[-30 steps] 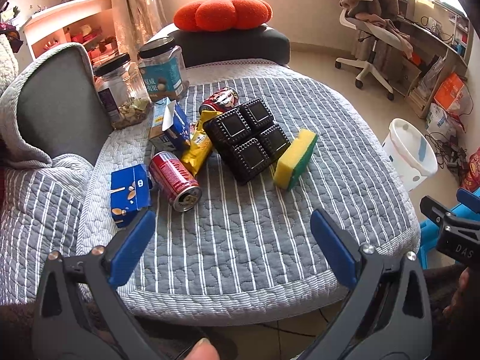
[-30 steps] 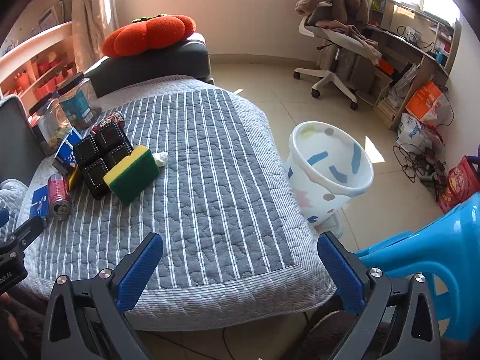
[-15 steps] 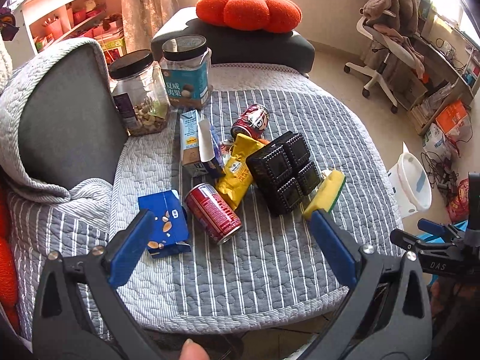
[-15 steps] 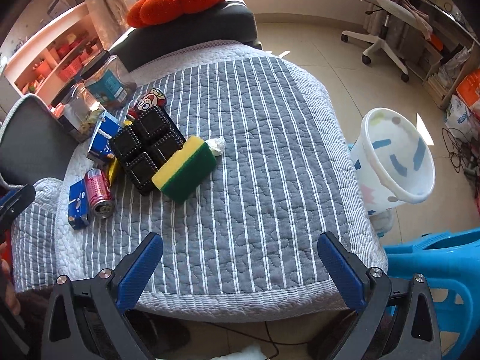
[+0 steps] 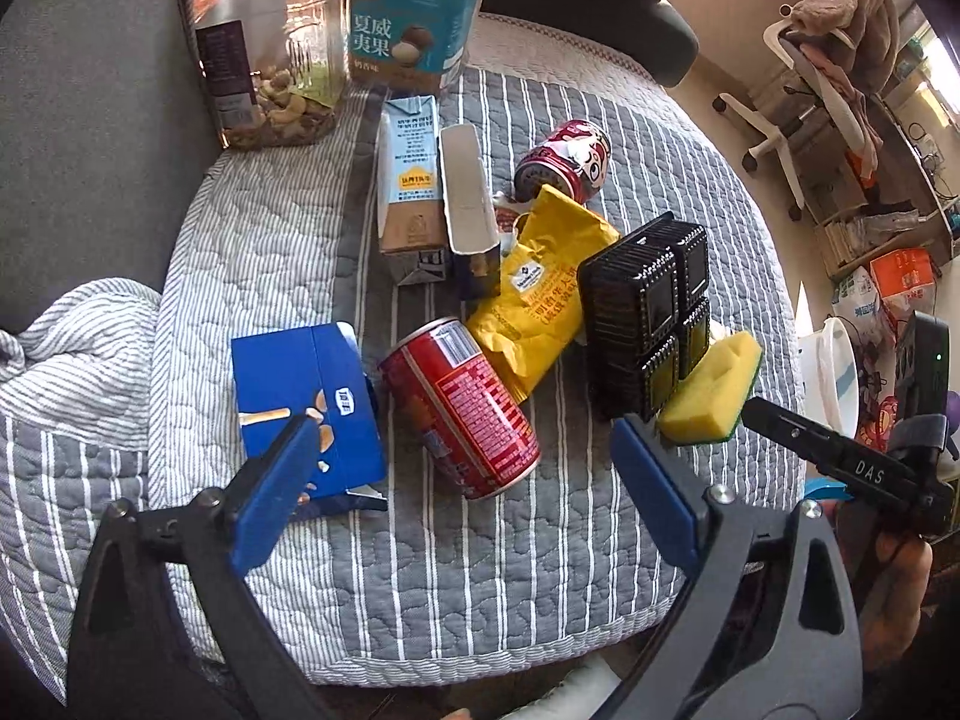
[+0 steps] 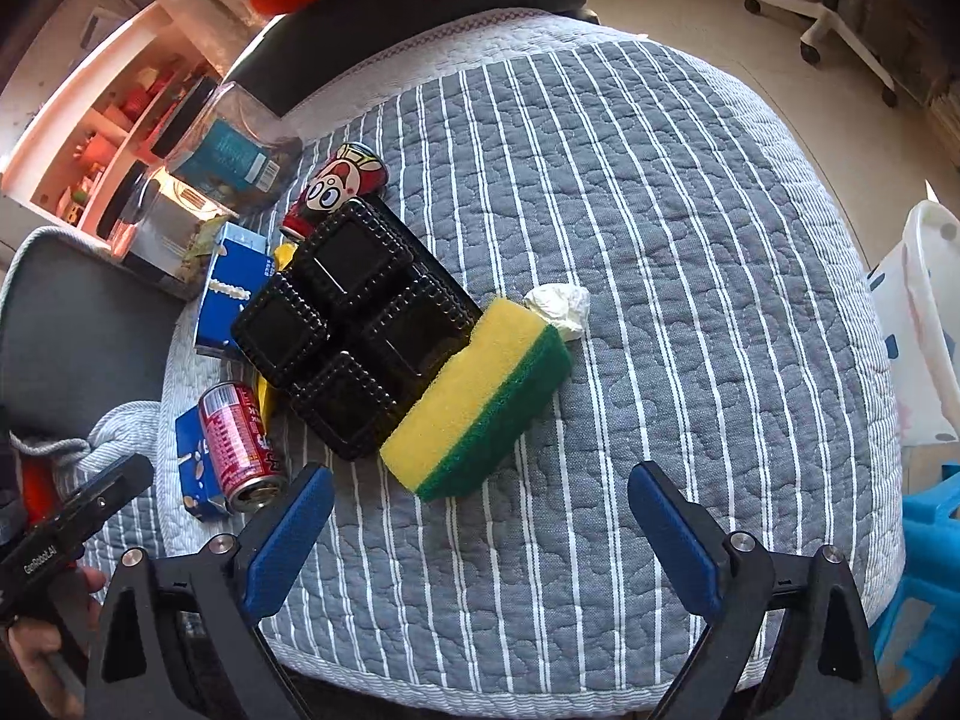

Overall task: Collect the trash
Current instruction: 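Grasp the red can with the left tool while the right tool grasps the sponge, then carry the sponge to the white bucket and release it with the right tool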

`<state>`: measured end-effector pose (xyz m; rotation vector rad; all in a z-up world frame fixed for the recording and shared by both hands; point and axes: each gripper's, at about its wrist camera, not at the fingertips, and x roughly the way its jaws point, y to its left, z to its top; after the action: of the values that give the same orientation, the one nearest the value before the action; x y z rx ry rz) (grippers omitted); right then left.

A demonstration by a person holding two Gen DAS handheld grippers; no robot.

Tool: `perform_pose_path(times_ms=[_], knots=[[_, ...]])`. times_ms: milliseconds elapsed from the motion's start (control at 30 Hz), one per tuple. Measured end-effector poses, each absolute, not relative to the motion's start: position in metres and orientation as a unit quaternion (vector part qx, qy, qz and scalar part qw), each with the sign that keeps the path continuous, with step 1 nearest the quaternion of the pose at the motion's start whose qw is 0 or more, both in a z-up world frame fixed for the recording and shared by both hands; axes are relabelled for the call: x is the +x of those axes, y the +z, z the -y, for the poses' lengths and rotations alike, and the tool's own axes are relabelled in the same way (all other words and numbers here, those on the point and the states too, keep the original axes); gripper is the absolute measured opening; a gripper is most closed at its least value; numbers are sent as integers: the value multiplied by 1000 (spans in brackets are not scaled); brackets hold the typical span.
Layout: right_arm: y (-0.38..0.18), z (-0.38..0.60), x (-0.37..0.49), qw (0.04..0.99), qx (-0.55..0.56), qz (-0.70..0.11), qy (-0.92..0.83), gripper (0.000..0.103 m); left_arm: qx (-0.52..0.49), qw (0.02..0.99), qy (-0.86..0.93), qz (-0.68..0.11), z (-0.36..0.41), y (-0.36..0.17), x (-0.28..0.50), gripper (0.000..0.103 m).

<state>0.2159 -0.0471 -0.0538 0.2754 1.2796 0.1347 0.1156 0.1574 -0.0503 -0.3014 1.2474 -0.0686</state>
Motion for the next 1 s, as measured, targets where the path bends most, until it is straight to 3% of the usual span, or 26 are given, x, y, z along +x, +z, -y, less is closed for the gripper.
perform_pose_path(times_ms=[133,233,300,433,500,767,1000], knots=[[-76,40,237,780,132,-609,60,86,-131,798,-26,-588,-152,-61,128,88],[-90,41,244,771,140,-619,54,73,-133,783,-20,-608,-150,-78,135,79],[-95,44,245,766,144,-624,53,56,-145,773,-14,-618,-152,-88,137,75],[-96,47,242,764,146,-626,58,45,-154,761,-7,-630,-154,-101,140,67],[-91,48,238,767,137,-623,63,33,-158,757,-4,-634,-154,-105,141,66],[-68,64,219,785,125,-603,73,30,-185,731,-3,-657,-149,-121,138,57],[-44,104,202,798,144,-581,61,30,-179,754,-12,-632,-140,-104,132,56]])
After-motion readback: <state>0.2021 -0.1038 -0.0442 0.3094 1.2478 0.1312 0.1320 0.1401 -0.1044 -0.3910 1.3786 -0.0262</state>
